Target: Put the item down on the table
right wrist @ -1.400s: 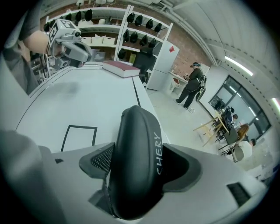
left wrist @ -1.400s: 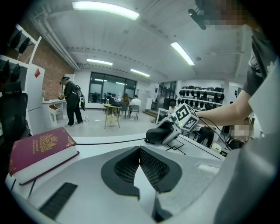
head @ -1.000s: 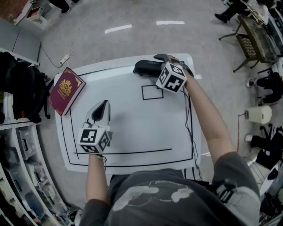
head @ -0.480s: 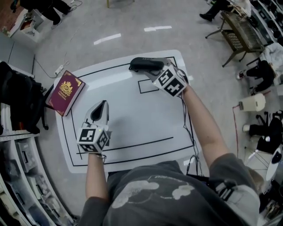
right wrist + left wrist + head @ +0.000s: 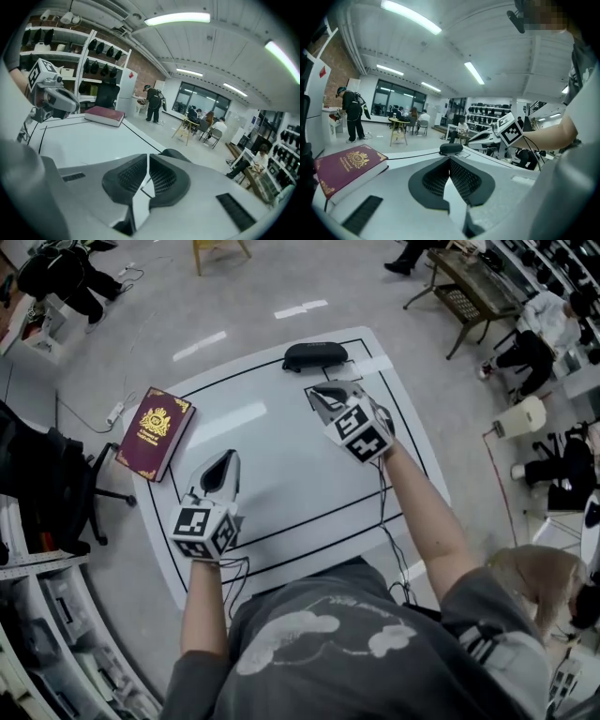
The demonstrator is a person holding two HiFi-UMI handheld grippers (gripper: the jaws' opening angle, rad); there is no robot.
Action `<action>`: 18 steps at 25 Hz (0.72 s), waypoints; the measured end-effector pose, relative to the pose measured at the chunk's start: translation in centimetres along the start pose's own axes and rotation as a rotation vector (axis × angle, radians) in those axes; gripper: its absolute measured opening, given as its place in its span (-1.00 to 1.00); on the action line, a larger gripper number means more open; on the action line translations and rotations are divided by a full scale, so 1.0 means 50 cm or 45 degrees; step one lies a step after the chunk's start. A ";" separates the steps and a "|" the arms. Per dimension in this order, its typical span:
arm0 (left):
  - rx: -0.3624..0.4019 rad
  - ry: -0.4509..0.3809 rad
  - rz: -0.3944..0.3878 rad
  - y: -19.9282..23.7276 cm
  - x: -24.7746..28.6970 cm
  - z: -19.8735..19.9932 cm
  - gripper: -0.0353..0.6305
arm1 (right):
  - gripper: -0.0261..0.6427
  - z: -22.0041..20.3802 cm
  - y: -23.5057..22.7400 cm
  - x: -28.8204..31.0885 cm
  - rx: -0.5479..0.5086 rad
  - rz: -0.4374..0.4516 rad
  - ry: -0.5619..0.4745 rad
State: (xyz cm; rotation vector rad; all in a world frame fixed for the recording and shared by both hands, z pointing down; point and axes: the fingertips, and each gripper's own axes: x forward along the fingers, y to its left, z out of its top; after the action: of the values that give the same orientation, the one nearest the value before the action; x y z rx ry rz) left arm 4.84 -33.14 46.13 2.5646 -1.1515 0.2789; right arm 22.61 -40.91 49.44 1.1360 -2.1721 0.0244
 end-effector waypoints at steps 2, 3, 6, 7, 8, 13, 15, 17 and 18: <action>0.011 -0.021 -0.035 0.004 -0.030 0.001 -0.88 | -0.91 0.008 0.035 -0.014 0.070 -0.040 -0.004; 0.019 -0.033 -0.052 0.007 -0.046 0.002 -0.88 | -0.92 0.010 0.054 -0.020 0.114 -0.052 -0.003; 0.040 -0.064 -0.093 0.024 -0.103 0.001 -0.88 | -0.92 0.021 0.120 -0.035 0.246 -0.085 -0.006; 0.039 -0.074 -0.105 0.033 -0.124 0.000 -0.88 | -0.92 0.027 0.142 -0.041 0.280 -0.101 -0.010; 0.035 -0.083 -0.119 0.041 -0.145 -0.001 -0.88 | -0.92 0.033 0.163 -0.047 0.314 -0.120 -0.015; 0.024 -0.100 -0.220 0.069 -0.242 -0.013 -0.88 | -0.93 0.059 0.258 -0.092 0.510 -0.238 -0.072; 0.029 -0.096 -0.266 0.072 -0.277 -0.020 -0.88 | -0.93 0.073 0.296 -0.117 0.565 -0.273 -0.104; 0.034 -0.088 -0.310 0.072 -0.304 -0.028 -0.88 | -0.93 0.080 0.339 -0.144 0.611 -0.296 -0.110; 0.034 -0.083 -0.330 0.071 -0.315 -0.032 -0.88 | -0.93 0.078 0.361 -0.156 0.630 -0.304 -0.102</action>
State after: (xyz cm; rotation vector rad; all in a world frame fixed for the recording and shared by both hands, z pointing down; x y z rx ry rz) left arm -8.22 -23.89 43.61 2.7268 -0.8271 0.1511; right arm 10.25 -25.32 47.04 1.6909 -2.1436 0.4376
